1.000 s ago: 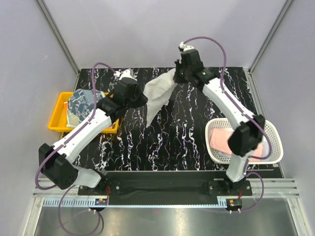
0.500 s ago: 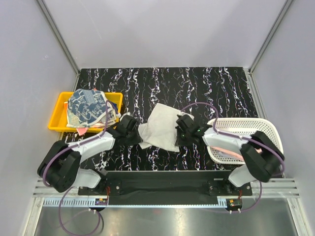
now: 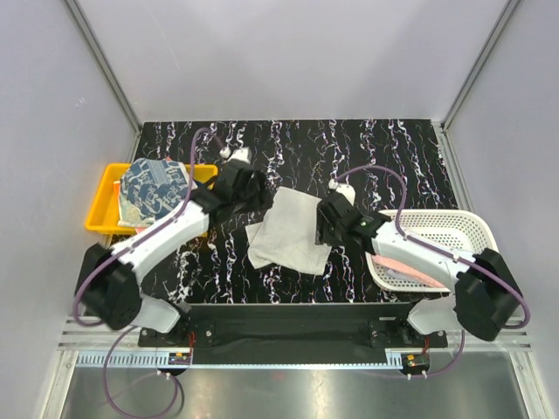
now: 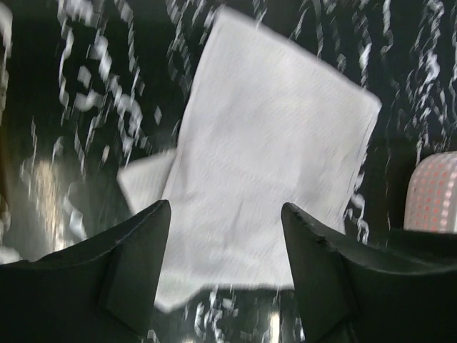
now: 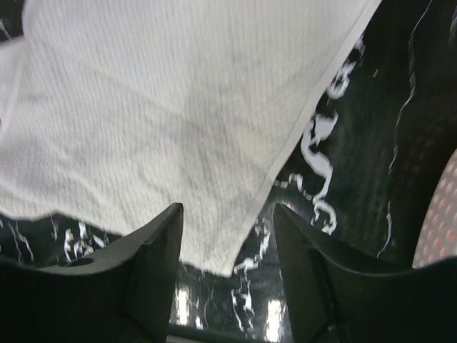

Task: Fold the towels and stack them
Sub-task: Flatten out the crumpled towel

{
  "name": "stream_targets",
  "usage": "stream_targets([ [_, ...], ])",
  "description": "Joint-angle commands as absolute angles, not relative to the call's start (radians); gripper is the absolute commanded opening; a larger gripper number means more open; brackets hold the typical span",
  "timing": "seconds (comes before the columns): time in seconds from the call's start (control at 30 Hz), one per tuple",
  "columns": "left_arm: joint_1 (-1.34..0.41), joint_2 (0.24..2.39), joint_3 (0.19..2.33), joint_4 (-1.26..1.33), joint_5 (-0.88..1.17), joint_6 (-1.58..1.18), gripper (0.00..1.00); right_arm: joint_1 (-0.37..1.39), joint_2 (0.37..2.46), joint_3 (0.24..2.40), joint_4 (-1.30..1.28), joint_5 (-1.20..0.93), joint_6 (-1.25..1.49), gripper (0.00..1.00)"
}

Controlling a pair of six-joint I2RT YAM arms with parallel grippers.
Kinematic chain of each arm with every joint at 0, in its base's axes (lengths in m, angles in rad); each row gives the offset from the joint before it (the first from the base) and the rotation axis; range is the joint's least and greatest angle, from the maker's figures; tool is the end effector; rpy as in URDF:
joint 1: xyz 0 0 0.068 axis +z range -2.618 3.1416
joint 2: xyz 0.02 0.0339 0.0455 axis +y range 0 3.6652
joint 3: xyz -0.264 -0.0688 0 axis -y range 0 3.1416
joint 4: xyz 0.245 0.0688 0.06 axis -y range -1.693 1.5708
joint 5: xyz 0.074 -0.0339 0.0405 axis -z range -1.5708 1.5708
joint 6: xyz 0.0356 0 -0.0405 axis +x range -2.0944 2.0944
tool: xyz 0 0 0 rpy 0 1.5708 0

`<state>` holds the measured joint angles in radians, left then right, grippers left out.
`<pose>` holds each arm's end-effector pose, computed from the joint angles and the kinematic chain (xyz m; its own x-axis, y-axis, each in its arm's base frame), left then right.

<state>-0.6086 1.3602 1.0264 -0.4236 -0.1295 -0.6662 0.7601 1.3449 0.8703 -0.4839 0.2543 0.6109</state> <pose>0.2450 -0.1651 0.2730 -0.7459 -0.2271 -0.6261 0.0368 0.9245 -0.3793 0.2008 0.1785 0.2234 -0.8082 -0.0023 -0.5889 -0.1202 0.9796 0.1610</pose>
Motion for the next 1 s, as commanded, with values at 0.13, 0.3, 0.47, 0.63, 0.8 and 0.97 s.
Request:
stream_targets([
  [0.13,-0.581,1.834,1.440,-0.440,-0.098,-0.319,0.68,0.591,1.515,1.018,-0.502,0.327,0.621,0.62],
  [0.3,-0.558,2.063,1.665,-0.538,-0.084,-0.233,0.68,0.542,1.632,1.104,-0.494,0.357,0.627,0.57],
  [0.47,-0.551,2.174,1.784,-0.549,-0.063,-0.207,0.68,0.520,1.726,1.150,-0.476,0.377,0.643,0.55],
  [0.63,-0.546,2.227,1.798,-0.552,-0.078,-0.215,0.68,0.494,1.796,1.166,-0.445,0.380,0.650,0.51],
  [0.8,-0.543,2.233,1.770,-0.517,-0.038,-0.221,0.67,0.483,1.810,1.157,-0.411,0.373,0.652,0.50],
  [0.97,-0.541,2.260,1.778,-0.511,-0.032,-0.232,0.67,0.463,1.825,1.169,-0.405,0.365,0.644,0.51],
])
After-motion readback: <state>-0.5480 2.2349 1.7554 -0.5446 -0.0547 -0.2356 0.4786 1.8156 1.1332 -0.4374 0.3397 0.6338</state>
